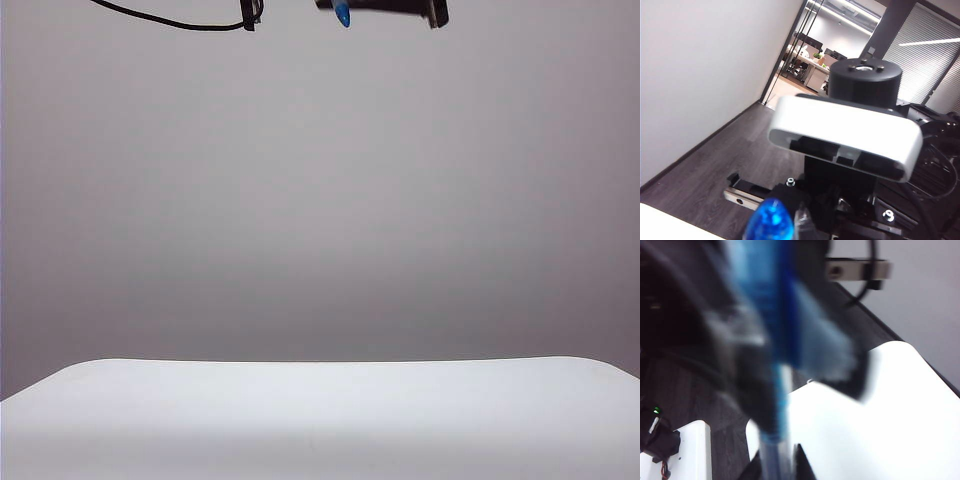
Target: Pick up the pen and remove the cap.
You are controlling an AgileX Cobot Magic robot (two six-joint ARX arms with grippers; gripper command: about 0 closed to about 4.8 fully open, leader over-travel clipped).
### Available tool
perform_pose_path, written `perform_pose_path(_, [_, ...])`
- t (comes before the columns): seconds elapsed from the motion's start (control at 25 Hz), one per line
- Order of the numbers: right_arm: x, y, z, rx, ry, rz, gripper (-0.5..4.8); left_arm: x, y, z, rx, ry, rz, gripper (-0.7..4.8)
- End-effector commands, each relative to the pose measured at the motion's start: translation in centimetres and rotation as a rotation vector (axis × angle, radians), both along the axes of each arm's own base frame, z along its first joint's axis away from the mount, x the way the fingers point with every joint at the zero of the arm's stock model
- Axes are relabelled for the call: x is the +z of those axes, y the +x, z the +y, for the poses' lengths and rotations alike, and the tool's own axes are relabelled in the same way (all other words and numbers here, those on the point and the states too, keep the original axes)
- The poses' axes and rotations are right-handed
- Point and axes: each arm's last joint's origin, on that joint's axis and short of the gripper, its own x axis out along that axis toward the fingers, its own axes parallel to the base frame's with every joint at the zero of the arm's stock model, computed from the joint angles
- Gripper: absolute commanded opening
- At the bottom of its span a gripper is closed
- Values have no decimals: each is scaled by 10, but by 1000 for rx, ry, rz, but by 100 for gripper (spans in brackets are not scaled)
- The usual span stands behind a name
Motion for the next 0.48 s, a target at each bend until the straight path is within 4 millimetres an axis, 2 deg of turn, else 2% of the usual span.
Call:
perform_pose_path(0.04, [4,0,0,2,13,-25,2,3,-3,-2,-56,1,-8,-6])
perform_pose_path(0.16, [4,-3,0,70,37,-4,-6,1,-4,-3,-99,10,0,-6])
perform_pose_path(0.48, [-8,-4,0,81,-18,89,-6,2,-3,-3,-98,8,4,-6])
